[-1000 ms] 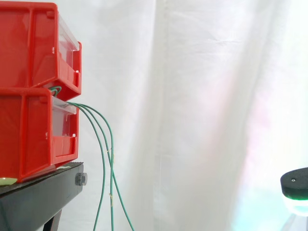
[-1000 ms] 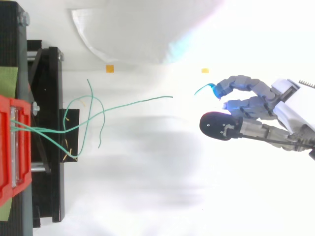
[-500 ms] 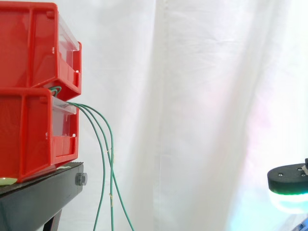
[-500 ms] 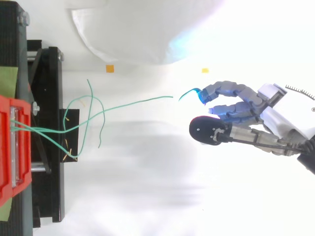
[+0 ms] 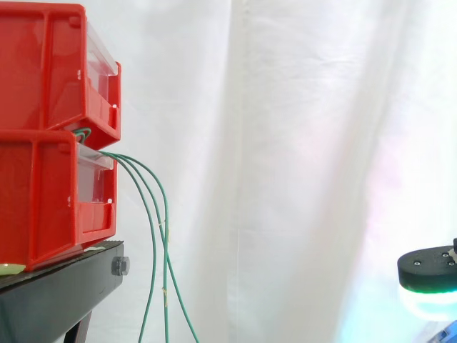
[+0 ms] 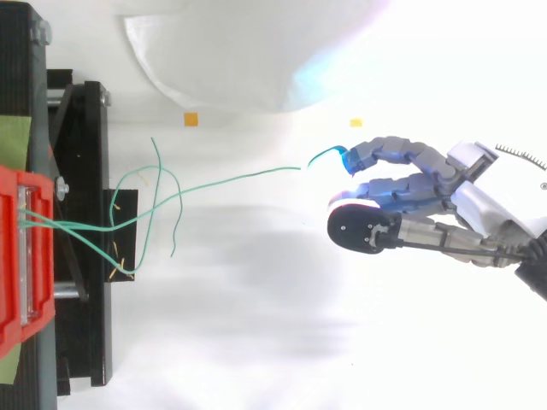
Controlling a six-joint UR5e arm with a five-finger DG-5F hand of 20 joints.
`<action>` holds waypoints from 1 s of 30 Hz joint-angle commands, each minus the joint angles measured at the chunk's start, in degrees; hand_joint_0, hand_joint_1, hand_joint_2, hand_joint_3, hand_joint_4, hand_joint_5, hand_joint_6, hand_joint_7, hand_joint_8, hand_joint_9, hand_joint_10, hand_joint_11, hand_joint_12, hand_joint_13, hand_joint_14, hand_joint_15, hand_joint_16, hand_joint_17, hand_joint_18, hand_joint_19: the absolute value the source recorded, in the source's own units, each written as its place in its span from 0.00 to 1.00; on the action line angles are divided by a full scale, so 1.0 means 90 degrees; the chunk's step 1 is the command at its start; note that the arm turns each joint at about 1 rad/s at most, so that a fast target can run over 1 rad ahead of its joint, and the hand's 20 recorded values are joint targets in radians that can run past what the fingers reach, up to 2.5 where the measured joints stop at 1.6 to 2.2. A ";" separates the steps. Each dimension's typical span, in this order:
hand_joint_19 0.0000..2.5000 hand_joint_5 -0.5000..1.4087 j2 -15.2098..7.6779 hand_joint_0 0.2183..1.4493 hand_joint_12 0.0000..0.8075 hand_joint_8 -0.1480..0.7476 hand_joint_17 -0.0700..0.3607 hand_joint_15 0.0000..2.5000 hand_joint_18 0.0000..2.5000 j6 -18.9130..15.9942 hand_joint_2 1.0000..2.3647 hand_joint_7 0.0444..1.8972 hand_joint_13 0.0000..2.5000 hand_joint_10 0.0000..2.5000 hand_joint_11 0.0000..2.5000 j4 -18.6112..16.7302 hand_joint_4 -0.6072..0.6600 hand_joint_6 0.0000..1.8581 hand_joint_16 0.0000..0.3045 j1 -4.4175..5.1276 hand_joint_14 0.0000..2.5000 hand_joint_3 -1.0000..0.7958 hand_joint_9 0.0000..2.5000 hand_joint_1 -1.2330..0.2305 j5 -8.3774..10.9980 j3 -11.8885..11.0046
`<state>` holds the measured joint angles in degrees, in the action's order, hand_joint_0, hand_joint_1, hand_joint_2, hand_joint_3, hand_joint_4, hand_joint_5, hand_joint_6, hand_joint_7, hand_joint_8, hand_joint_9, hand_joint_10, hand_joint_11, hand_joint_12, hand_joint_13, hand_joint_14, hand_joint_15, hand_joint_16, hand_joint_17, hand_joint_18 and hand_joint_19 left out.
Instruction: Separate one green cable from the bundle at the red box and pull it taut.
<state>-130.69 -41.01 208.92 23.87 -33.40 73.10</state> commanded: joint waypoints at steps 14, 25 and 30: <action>0.27 0.16 0.0000 0.25 0.47 0.34 0.36 0.23 0.18 -0.0014 0.00 0.33 0.41 0.01 0.27 -0.0001 0.58 0.27 0.12 0.0004 0.01 0.28 0.35 0.39 0.0000 0.0003; 0.27 0.16 0.0000 0.26 0.48 0.36 0.35 0.23 0.18 0.0006 0.00 0.34 0.40 0.01 0.23 -0.0001 0.58 0.27 0.12 -0.0005 0.01 0.28 0.32 0.38 -0.0088 0.0012; 0.27 0.16 0.0000 0.26 0.48 0.35 0.35 0.22 0.16 0.0006 0.00 0.34 0.39 0.01 0.23 -0.0010 0.58 0.27 0.12 0.0004 0.01 0.28 0.32 0.39 -0.0195 0.0003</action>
<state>-130.69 -40.99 208.87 23.83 -34.55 73.17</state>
